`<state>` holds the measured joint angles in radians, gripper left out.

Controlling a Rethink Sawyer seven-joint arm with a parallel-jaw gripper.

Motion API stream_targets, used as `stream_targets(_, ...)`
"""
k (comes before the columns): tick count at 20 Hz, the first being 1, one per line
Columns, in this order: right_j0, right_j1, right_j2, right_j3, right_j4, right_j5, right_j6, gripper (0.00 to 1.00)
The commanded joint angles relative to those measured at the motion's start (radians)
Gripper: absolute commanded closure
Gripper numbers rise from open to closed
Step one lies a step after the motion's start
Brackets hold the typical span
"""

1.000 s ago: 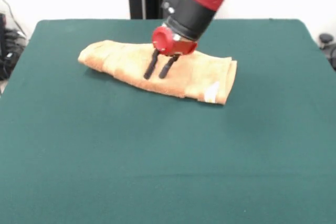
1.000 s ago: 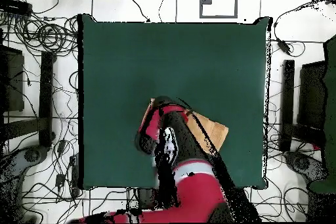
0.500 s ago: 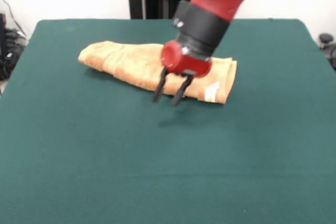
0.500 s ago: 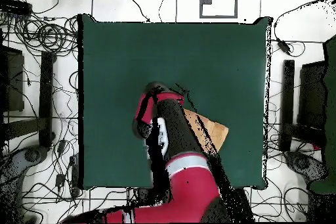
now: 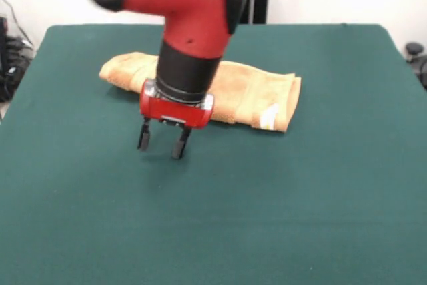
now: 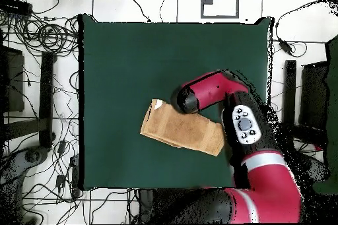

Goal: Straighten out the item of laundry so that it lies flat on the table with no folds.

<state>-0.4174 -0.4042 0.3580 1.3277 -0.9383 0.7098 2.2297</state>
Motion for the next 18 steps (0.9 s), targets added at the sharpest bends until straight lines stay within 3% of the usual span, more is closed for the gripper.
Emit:
stream_targets(1, -0.100, 0.278, 0.227, -0.010, 0.334, 0.401, -0.444, 0.00)
stream_targets(9, -0.124, 0.343, 0.229, -0.053, 0.433, 0.491, -0.524, 0.00)
stream_targets(18, -0.147, 0.386, 0.237, -0.087, 0.552, 0.747, -0.622, 0.00)
